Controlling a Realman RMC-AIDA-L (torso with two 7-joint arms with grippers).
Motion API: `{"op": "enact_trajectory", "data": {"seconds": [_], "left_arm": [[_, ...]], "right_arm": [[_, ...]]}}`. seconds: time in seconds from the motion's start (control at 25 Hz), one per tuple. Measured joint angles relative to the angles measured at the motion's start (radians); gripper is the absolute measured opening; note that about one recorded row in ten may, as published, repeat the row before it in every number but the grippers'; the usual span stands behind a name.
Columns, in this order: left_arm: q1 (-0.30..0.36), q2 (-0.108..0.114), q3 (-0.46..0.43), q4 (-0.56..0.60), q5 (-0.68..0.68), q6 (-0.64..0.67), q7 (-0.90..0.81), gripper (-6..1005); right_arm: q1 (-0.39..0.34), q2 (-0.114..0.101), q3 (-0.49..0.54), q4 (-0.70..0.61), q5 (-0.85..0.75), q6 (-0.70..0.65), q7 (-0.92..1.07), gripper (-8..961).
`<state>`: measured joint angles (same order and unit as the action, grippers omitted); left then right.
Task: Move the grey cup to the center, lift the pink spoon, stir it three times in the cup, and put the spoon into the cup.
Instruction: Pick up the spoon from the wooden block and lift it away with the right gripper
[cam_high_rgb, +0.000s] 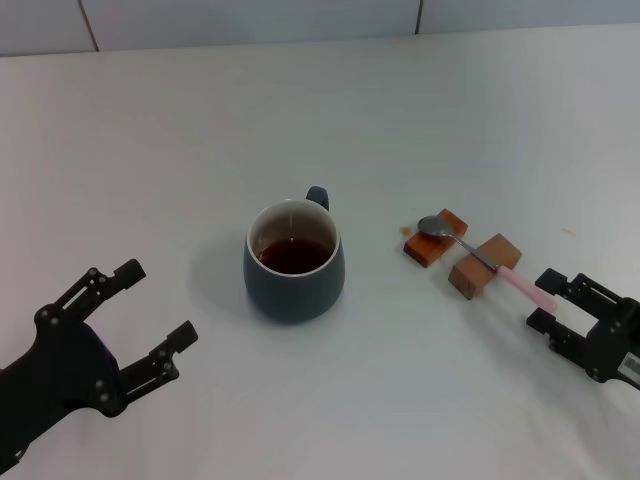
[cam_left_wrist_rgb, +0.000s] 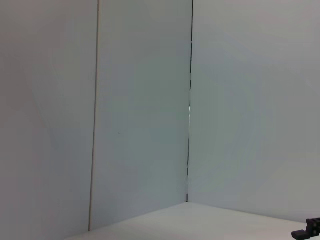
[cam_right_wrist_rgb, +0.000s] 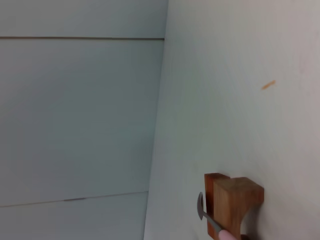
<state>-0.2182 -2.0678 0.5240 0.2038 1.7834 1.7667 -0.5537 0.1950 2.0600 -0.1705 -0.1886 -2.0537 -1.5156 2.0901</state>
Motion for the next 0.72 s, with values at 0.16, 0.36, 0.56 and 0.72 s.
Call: {"op": "enact_trajectory", "data": {"seconds": [0.16,0.36,0.56,0.72], "left_arm": [[0.001,0.001,-0.001,-0.007,-0.002,0.0,0.0,865],[0.004,0.0,-0.001,-0.007,-0.004,0.001,0.0,865],[0.008,0.0,-0.001,-0.008,-0.013,0.005,0.0,865],[0.008,0.0,-0.001,-0.008,-0.014,0.006,0.0,865]], "right_arm": [[0.009,0.001,0.0,0.003,0.0,0.017,0.0,717],[0.019,0.003,0.003,0.008,0.0,0.031,0.0,716],[0.03,0.004,0.003,0.008,0.0,0.035,0.0,713],[0.035,0.005,0.004,0.008,0.0,0.035,0.0,709]]}}
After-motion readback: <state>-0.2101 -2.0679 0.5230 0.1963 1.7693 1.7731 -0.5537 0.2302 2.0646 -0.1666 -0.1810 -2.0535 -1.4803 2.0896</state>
